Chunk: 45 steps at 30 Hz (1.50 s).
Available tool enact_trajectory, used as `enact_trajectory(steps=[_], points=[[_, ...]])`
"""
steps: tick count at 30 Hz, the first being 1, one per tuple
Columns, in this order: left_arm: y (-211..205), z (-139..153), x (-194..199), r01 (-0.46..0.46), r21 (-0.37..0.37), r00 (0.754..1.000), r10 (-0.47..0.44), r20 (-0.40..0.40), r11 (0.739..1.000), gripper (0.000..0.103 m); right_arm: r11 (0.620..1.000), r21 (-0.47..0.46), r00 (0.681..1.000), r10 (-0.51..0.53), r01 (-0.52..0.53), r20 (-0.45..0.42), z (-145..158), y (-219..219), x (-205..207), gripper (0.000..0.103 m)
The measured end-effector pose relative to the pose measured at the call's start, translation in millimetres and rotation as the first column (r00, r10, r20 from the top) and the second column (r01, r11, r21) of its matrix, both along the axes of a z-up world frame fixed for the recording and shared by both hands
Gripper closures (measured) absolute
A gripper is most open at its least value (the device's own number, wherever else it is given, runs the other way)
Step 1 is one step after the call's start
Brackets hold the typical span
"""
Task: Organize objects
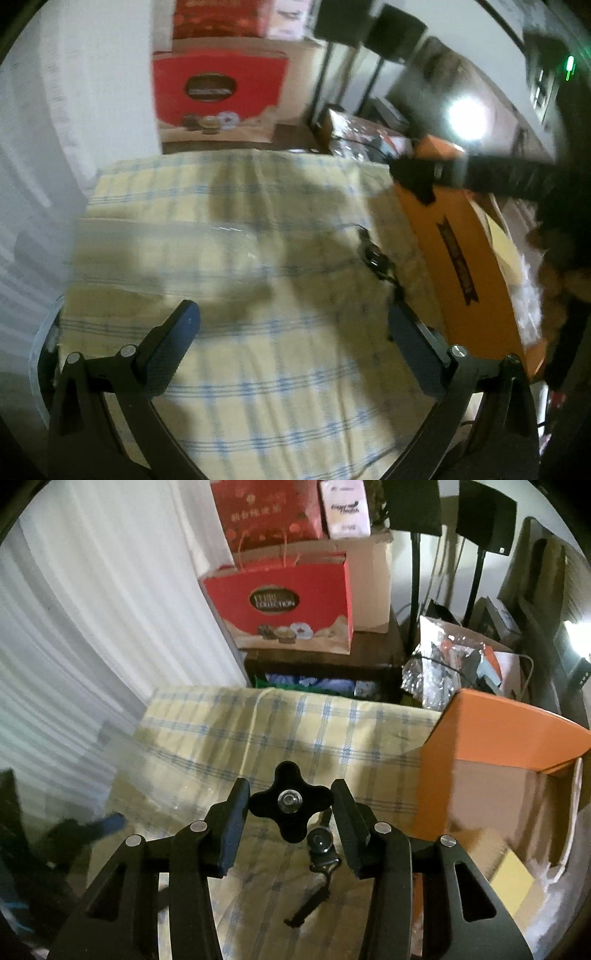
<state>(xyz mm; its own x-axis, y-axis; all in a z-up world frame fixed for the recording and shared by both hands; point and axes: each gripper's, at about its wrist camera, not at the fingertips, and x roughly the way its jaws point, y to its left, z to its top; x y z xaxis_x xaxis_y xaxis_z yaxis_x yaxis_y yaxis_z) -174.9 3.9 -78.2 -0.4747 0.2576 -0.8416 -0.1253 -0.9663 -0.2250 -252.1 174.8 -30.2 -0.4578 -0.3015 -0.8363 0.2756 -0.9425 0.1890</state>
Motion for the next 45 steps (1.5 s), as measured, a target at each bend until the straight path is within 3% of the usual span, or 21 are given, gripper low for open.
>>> enact_trajectory(steps=[6,10,13,16,21,25,27,29,30,37,45], points=[[40.4,-19.1,-3.7,0.087,0.003,0.996,-0.087,0.027,0.996,0.019,1.0,-0.019,0.999,-0.013,0.012,-0.034,22.8,15.9,17.4,0.057],[55.8,-29.1,-7.2,0.107,0.009,0.993,-0.108,0.045,0.994,0.035,1.0,-0.011,0.999,-0.01,0.01,-0.044,31.5,23.8,27.7,0.057],[63.9,-32.7,-7.3,0.125,0.012,0.991,-0.126,0.046,0.992,0.039,1.0,-0.009,0.999,-0.011,0.01,-0.047,35.7,30.3,34.6,0.057],[72.6,-36.1,-8.3,0.139,0.017,0.988,-0.14,0.058,0.99,0.05,1.0,-0.009,0.999,-0.014,0.014,-0.053,39.1,35.4,40.0,0.057],[86.2,-42.4,-9.3,0.157,0.021,0.985,-0.158,0.074,0.987,0.051,1.0,-0.013,0.998,-0.019,0.018,-0.065,44.3,43.4,47.9,0.057],[98.3,-43.1,-8.8,0.17,-0.044,0.984,-0.168,0.052,0.984,0.054,1.0,-0.014,0.997,-0.022,0.021,-0.072,47.4,48.4,54.1,0.057],[102.6,-43.3,-8.8,0.175,-0.07,0.984,-0.172,0.043,0.982,0.066,1.0,-0.015,0.997,-0.022,0.021,-0.072,48.2,51.5,56.4,0.057],[103.6,-44.3,-10.4,0.175,-0.096,0.984,-0.172,0.038,0.98,0.087,1.0,-0.013,0.997,-0.027,0.026,-0.074,48.5,54.2,58.9,0.057],[102.1,-43.6,-9.7,0.175,-0.097,0.984,-0.172,0.041,0.98,0.093,0.999,-0.012,0.997,-0.031,0.03,-0.075,48.7,55.7,60.1,0.057],[94.4,-32.4,-7.9,0.157,-0.075,0.987,-0.155,0.034,0.985,0.094,0.999,-0.011,0.995,-0.046,0.046,-0.083,52.9,65.6,68.3,0.057],[88.1,36.7,0.2,0.148,-0.002,0.986,-0.148,-0.075,0.989,0.094,0.997,-0.008,0.991,-0.079,0.078,-0.104,65.3,87.0,80.3,0.057]])
